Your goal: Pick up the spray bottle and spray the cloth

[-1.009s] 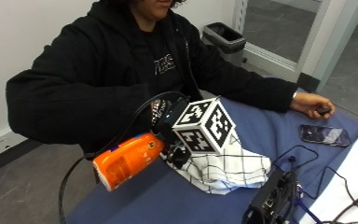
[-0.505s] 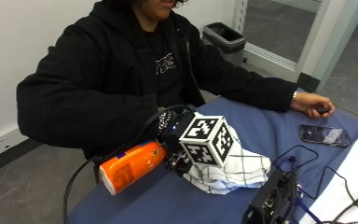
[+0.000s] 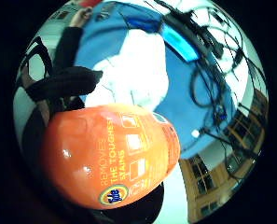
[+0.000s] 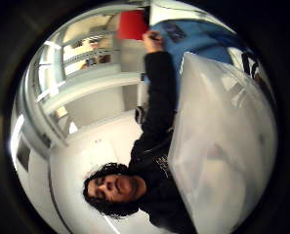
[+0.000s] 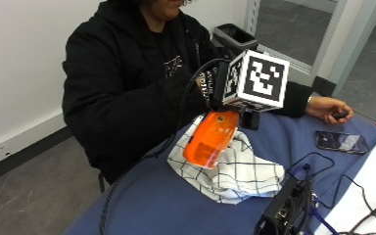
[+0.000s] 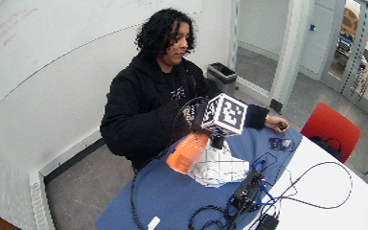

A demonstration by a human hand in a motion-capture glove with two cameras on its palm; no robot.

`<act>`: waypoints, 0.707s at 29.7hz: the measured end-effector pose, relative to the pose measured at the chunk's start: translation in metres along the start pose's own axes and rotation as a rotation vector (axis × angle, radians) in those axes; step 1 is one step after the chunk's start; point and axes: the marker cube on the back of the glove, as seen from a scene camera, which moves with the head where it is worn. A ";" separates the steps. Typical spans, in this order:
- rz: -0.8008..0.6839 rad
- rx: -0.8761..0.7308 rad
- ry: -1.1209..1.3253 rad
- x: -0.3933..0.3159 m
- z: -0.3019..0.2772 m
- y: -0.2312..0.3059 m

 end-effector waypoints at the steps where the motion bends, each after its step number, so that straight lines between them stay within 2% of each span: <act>1: -0.050 0.042 -0.057 -0.009 -0.001 -0.009; 6: -0.226 0.129 -0.279 -0.035 0.008 -0.051; 10: -0.317 0.152 -0.415 -0.049 0.024 -0.082; 15: -0.402 0.264 -0.531 -0.064 0.026 -0.132; 21: -0.455 0.300 -0.599 -0.064 0.068 -0.130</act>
